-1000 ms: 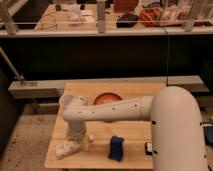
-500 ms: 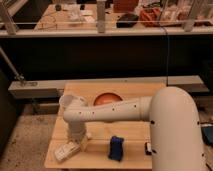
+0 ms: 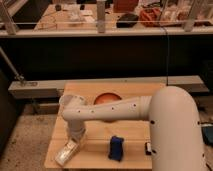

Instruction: Place the bottle in the ceramic bowl

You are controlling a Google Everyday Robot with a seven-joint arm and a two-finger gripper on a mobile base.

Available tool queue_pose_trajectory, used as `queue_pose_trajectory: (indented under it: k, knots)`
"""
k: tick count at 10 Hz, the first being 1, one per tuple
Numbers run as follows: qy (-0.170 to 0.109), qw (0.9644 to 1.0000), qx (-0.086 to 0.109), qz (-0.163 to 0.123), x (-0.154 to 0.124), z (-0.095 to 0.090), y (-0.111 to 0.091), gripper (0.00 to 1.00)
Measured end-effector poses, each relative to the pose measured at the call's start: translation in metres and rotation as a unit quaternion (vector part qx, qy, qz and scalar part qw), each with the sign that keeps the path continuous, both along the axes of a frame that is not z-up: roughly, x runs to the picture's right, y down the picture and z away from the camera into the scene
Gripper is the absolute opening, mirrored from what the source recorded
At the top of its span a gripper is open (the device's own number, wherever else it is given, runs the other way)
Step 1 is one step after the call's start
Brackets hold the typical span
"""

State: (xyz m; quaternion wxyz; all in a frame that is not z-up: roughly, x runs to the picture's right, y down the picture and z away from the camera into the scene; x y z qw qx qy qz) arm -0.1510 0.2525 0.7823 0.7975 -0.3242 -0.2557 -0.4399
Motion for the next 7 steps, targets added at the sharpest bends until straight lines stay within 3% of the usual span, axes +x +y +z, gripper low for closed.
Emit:
queue_pose_trajectory:
  k: [7]
  knots:
    - [0.014, 0.9994, 0.026, 0.016, 0.026, 0.003, -0.065, 0.01]
